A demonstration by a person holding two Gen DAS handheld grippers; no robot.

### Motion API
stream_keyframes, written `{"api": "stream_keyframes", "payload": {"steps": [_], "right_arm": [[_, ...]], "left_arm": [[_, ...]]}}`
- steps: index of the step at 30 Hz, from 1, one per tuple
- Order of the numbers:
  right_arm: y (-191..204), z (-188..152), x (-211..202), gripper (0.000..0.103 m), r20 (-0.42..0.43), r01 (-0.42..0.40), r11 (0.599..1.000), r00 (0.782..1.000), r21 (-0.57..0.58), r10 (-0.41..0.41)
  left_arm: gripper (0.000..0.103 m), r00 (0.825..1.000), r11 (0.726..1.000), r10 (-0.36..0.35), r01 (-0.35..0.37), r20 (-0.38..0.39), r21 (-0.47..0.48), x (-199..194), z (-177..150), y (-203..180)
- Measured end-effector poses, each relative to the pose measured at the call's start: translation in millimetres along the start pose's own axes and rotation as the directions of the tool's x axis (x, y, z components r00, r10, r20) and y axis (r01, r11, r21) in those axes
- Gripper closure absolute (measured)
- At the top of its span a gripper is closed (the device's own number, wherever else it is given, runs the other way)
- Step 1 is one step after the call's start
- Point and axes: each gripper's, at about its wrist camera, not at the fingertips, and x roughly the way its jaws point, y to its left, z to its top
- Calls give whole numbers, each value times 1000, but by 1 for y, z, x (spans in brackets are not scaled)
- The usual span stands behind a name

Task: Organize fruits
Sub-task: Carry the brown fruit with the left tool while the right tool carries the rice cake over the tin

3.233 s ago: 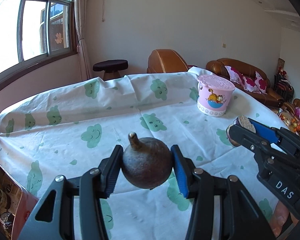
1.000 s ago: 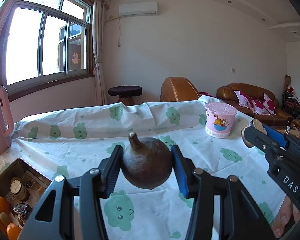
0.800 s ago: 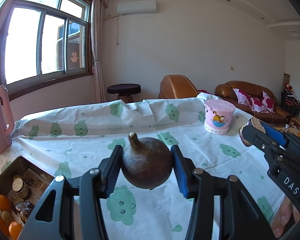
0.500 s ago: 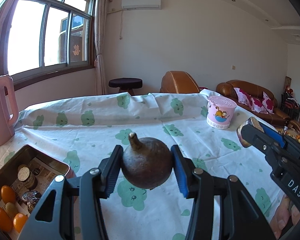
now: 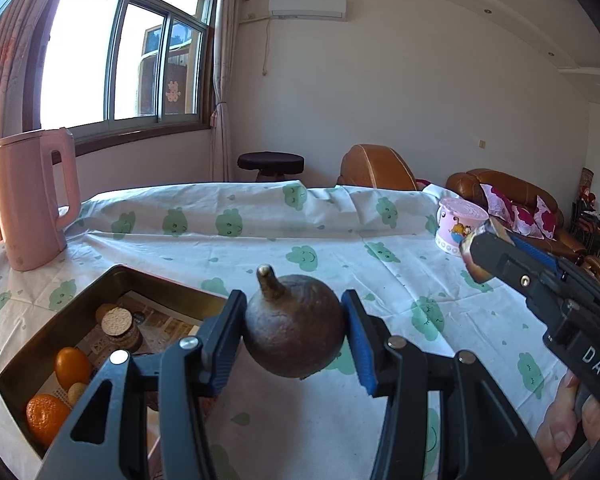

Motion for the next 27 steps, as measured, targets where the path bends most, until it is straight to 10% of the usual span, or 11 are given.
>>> {"api": "stream_keyframes", "payload": {"steps": [27], "right_arm": [[101, 13, 26, 67, -25, -173, 981, 985, -83, 171]], "left_arm": [[52, 985, 984, 172, -171, 29, -41, -41, -6, 85]]}}
